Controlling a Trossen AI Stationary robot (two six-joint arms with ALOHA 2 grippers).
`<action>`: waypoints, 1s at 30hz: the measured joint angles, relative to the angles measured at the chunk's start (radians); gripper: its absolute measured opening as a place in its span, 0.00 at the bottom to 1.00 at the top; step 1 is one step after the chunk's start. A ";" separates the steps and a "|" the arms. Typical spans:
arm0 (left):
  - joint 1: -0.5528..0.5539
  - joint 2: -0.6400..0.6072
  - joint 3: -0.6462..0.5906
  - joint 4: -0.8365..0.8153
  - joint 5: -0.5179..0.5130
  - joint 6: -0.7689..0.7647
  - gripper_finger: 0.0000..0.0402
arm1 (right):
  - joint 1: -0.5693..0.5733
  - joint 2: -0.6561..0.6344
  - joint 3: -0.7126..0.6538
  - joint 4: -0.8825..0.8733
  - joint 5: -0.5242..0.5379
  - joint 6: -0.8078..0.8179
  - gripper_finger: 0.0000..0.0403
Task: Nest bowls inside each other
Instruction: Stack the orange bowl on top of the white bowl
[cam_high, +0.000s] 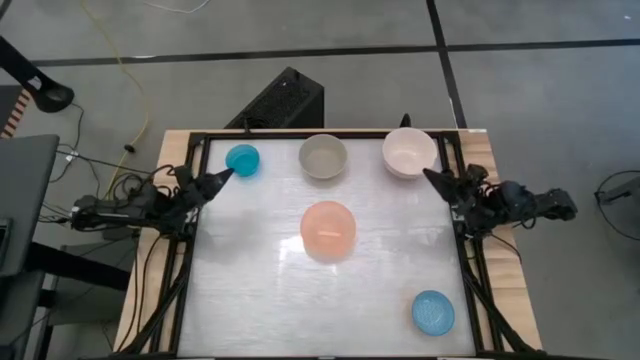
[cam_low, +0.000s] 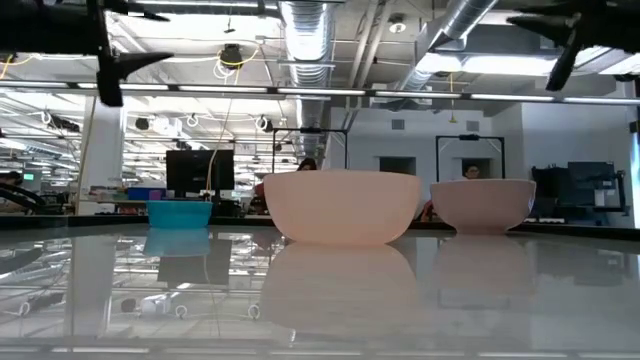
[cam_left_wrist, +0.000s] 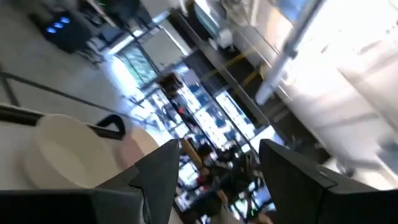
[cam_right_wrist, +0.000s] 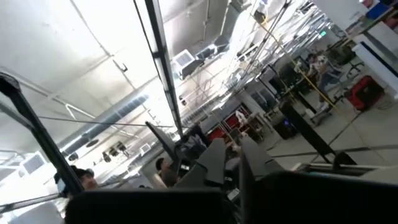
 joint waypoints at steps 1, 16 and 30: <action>0.000 0.041 0.014 0.022 0.016 0.015 0.52 | -0.005 0.017 0.019 -0.001 -0.009 0.000 0.08; 0.086 0.615 0.311 0.076 0.107 0.198 0.52 | -0.046 0.582 0.501 -0.168 -0.106 -0.219 0.30; 0.216 0.659 0.377 0.078 0.264 0.236 0.52 | -0.030 1.184 0.760 -0.413 -0.615 -0.249 0.30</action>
